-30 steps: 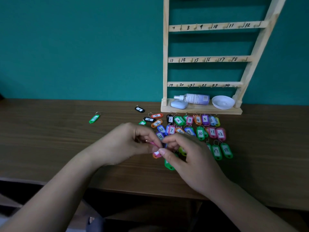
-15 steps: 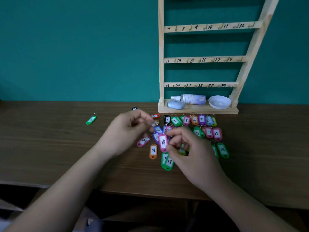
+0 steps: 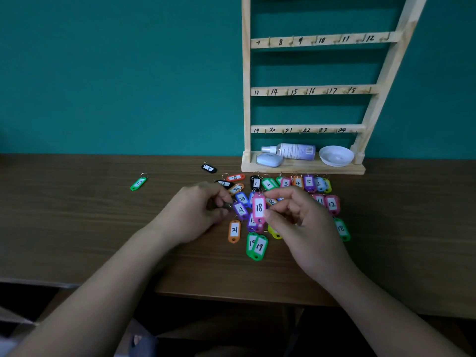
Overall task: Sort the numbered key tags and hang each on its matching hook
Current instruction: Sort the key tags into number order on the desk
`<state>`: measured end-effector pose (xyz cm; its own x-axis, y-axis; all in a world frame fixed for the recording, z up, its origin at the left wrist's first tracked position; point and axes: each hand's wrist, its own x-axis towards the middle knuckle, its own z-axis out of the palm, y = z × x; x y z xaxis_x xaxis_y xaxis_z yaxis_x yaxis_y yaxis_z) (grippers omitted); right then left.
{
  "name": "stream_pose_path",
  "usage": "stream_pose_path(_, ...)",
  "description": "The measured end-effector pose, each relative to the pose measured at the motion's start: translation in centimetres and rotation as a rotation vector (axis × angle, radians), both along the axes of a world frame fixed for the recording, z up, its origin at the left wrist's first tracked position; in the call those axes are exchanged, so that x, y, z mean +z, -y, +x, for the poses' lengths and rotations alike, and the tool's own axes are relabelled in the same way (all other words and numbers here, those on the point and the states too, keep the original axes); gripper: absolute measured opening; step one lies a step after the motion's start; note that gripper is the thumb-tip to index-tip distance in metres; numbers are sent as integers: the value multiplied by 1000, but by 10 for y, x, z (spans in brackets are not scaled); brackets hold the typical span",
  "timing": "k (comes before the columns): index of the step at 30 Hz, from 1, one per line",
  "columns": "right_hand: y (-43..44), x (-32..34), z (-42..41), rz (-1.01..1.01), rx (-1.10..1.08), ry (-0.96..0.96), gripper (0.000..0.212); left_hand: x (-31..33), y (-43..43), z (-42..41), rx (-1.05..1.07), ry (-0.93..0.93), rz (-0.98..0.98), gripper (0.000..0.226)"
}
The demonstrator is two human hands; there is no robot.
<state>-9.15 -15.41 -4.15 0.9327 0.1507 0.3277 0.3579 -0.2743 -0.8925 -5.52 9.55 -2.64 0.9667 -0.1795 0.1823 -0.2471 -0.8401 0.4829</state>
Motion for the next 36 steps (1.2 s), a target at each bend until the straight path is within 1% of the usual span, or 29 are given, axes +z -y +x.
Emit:
stream_pose_path(5,1,-1,1,46,-59,41,25,-1,-3,4,23,-29,-18,23)
stream_pose_path(9,10,6,4,44,-110,82,31,-2,-5,6,47,-36,-24,21)
stream_pose_path(11,21,13,9,30,-140,92,31,-3,-3,8,61,-19,-27,16)
stream_pose_path(13,33,19,14,15,-173,86,28,-4,0,10,79,10,-18,7)
stream_pose_path(14,39,21,16,1,-185,72,27,-5,2,11,83,23,-11,5)
stream_pose_path(17,59,26,22,-81,-202,12,25,-8,6,15,106,12,12,13)
stream_pose_path(20,82,33,26,-143,-197,-75,25,-11,9,19,138,-5,19,13)
stream_pose_path(25,114,42,27,-340,-163,-207,25,-13,12,25,179,-56,23,11)
stream_pose_path(28,125,43,26,-431,-121,-296,25,-15,14,27,197,-54,21,13)
stream_pose_path(31,129,41,26,-471,-126,-314,24,-17,18,29,204,-37,18,14)
stream_pose_path(36,130,39,25,-479,-133,-348,24,-17,23,32,192,-57,-14,12)
